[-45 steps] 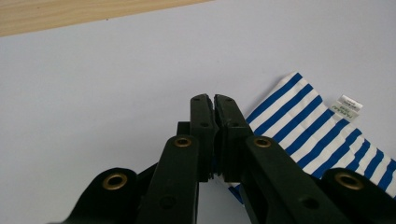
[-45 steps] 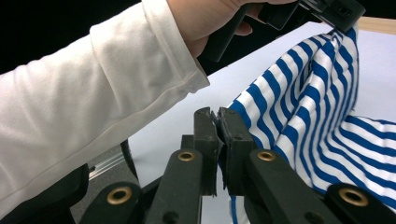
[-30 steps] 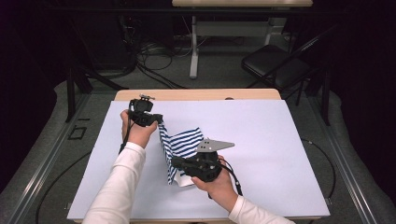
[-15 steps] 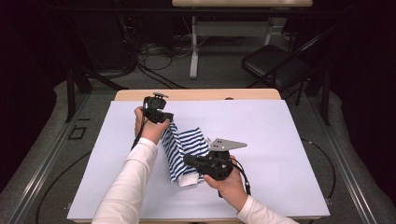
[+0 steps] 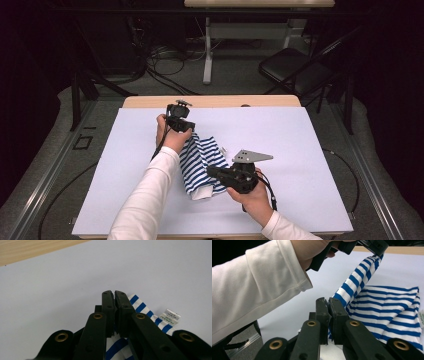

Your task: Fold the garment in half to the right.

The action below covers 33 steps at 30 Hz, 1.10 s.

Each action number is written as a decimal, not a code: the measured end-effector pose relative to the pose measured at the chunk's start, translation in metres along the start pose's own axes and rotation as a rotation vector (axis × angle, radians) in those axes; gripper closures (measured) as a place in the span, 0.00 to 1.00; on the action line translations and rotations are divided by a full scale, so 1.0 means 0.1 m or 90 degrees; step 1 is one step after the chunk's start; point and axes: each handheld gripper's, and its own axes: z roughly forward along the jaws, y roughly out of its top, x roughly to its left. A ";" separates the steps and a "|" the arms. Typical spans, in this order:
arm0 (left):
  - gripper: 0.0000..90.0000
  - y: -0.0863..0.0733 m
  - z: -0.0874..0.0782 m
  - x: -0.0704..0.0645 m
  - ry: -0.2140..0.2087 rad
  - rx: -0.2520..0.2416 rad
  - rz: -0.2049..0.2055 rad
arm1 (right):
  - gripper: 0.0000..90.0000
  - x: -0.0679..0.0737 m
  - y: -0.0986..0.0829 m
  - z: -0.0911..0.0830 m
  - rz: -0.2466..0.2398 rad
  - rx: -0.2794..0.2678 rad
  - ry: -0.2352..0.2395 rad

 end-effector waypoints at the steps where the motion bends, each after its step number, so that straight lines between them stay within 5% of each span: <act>1: 0.96 0.00 0.03 -0.01 -0.001 0.002 0.000 | 0.96 -0.01 -0.01 0.00 0.003 -0.001 -0.002; 24: 0.96 0.03 0.39 -0.14 -0.020 0.028 -0.005 | 0.96 -0.22 -0.23 -0.08 0.045 0.018 -0.051; 33: 0.96 0.03 0.51 -0.21 -0.021 0.039 -0.002 | 0.96 -0.25 -0.27 -0.13 0.023 0.028 -0.073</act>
